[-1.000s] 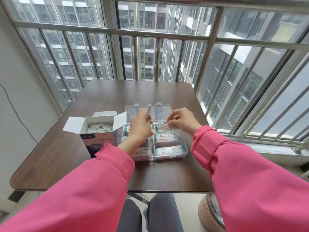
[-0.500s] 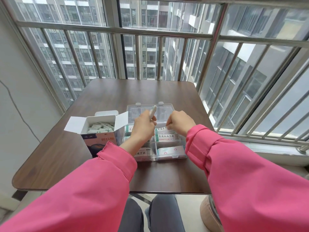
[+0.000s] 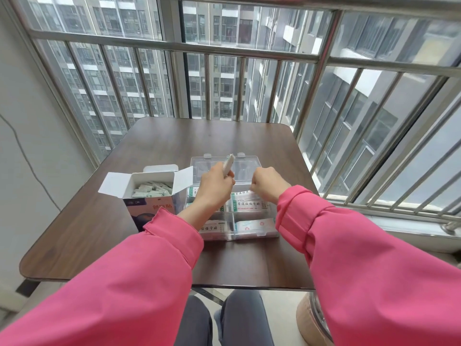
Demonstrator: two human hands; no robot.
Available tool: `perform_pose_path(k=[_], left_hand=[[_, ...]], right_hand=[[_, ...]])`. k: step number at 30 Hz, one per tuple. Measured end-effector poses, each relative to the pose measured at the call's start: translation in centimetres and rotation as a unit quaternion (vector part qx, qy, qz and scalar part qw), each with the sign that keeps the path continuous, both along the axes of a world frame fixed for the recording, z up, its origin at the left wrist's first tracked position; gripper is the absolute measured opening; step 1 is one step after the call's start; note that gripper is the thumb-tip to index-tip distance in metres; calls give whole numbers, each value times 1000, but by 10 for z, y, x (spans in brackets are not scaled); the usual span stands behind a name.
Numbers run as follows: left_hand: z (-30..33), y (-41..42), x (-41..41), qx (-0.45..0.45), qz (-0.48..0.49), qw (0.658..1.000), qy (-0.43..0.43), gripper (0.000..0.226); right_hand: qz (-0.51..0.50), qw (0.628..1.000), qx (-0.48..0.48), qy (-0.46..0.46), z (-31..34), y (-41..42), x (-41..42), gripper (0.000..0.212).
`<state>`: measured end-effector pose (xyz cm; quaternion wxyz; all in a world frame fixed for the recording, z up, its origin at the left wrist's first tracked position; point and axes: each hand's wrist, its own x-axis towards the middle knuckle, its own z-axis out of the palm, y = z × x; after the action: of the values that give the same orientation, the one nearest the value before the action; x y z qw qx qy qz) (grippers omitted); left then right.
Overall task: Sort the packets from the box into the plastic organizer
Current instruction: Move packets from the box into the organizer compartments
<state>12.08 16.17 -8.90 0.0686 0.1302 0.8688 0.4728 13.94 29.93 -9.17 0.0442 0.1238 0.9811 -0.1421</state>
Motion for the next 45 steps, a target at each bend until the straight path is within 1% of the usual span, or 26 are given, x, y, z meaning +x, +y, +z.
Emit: perform_pose_path(k=[2,3,6,9,10,11,13,14,15,17,21,23,25,26,29,30,31,32,33,34,36,37,38,39,41,45], left_hand=[[3,2,2,19,-12,1000,-21,14],[4,3,3,37,-16,998,-40,15],[10,4,5,84,-23,990,-109,24],[10,2,5,92,-32,987,-125,36],[10,0,6,114,-30,983,-139,34],[11,-1,9,141,-31,977,-159,31],[12,-5,15,182,-64,967,-164,27],[13,-7,19,192,-92,965,-152,27],[14,-7,23,199,-120,963,-140,27],[17,-8,29,203,-152,958,-132,22],[16,-13,31,219,-162,954,-125,13],[14,-15,31,240,-159,948,-132,13],[13,-15,30,248,-136,950,-132,13],[13,-15,29,245,-122,953,-127,13],[11,-17,21,209,-61,972,-84,13],[10,-17,17,192,-36,978,-65,13],[8,-18,13,179,-18,983,-46,12],[7,-17,10,166,-8,986,-26,11],[5,-16,8,150,-3,989,-5,11],[3,-14,6,128,-1,992,13,13],[-1,-9,3,91,-3,995,27,20],[-3,-7,3,86,-7,996,21,22],[-4,-5,2,89,-10,996,7,24],[-6,-3,2,98,-10,995,-8,27],[-7,-1,2,112,-2,993,-31,30],[-7,-3,2,121,2,992,-40,29]], right_hand=[[-1,1000,9,-5,4,0,3,34],[1,1000,12,-4,6,0,4,36],[1,1000,10,6,10,2,8,37],[0,996,-15,93,18,7,15,29],[1,990,-63,129,21,10,19,24],[-2,978,-152,145,25,11,24,19],[3,920,-369,132,32,9,35,15],[6,896,-424,131,34,9,40,15],[10,890,-433,139,36,7,44,13],[13,896,-414,160,38,4,49,12],[-8,891,-420,173,41,4,55,24],[-16,889,-424,175,39,6,54,19],[-38,877,-444,178,35,8,50,6],[-54,859,-476,180,34,10,48,2],[-80,751,-626,194,34,15,46,8],[-80,722,-657,201,35,19,45,11],[-84,702,-677,205,35,22,45,14],[-93,694,-683,208,34,24,44,18],[-95,707,-669,209,33,26,42,20],[-92,752,-619,207,30,28,40,18],[-79,868,-457,179,23,30,36,15],[-70,907,-385,156,19,31,33,16],[-60,933,-330,131,16,31,30,16],[-46,950,-288,108,15,31,27,16],[-18,970,-229,81,12,27,21,16],[15,984,-161,72,5,17,13,17]])
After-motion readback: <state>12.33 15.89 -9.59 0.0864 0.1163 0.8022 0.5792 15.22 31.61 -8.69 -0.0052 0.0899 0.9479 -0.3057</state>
